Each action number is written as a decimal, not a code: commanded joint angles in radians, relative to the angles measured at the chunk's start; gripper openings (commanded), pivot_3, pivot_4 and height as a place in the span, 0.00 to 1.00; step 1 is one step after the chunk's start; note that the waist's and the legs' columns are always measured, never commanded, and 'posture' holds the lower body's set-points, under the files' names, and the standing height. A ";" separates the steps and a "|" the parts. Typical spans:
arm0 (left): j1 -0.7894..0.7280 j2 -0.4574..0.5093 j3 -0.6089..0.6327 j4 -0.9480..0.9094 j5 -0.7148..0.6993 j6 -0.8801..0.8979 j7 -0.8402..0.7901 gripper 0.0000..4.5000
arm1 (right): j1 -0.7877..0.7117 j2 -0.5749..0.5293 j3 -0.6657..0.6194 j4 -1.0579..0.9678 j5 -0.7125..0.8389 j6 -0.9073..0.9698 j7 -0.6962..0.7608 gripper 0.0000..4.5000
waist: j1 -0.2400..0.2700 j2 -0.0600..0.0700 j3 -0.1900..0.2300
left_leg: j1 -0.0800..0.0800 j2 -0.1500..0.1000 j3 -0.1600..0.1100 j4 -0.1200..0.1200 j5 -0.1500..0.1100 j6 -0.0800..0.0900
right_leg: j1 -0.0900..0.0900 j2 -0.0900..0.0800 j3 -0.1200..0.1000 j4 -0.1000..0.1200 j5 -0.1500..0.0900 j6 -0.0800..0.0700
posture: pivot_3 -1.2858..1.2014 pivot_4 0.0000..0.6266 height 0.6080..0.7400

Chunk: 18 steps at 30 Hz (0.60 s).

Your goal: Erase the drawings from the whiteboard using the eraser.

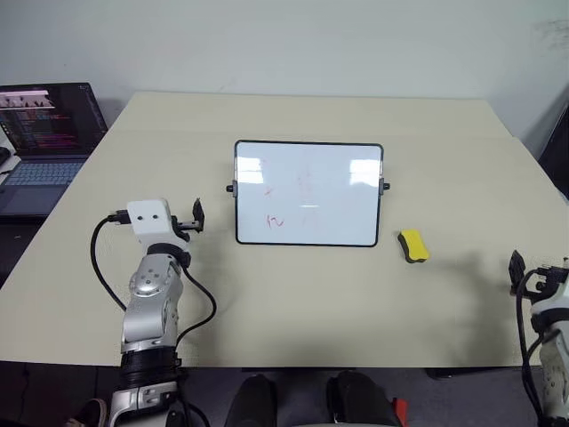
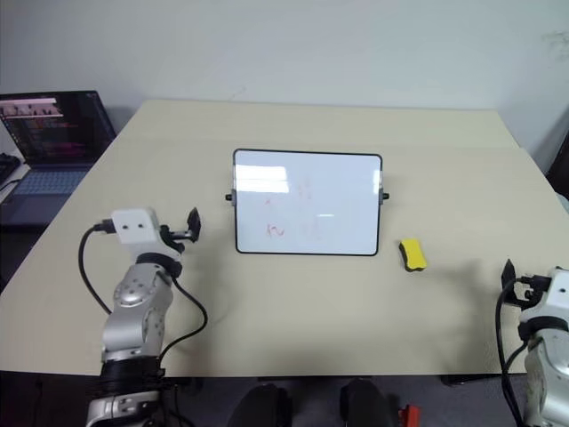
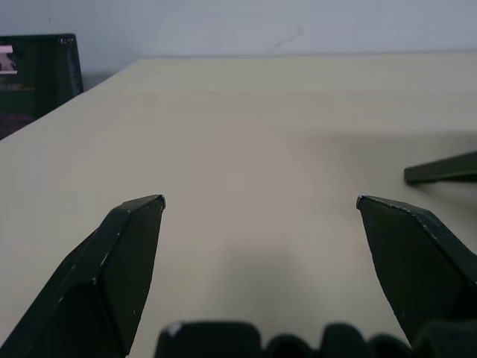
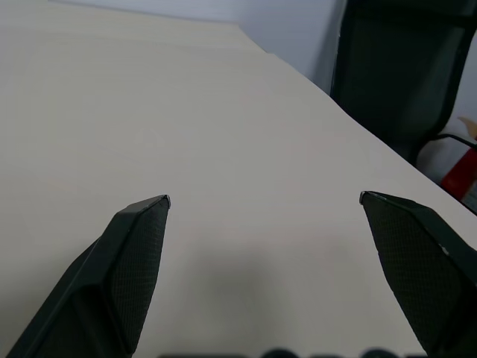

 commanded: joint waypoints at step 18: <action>-0.085 0.129 0.125 -0.071 -0.116 -0.035 -0.158 1.00 | -0.113 -0.013 0.001 -0.232 0.092 0.140 -0.030 0.99 | -0.002 0.000 0.000 | 0.001 0.001 0.000 0.000 0.000 0.000 | 0.001 0.001 0.000 0.000 -0.002 0.004 | 0.52 0.24 1.00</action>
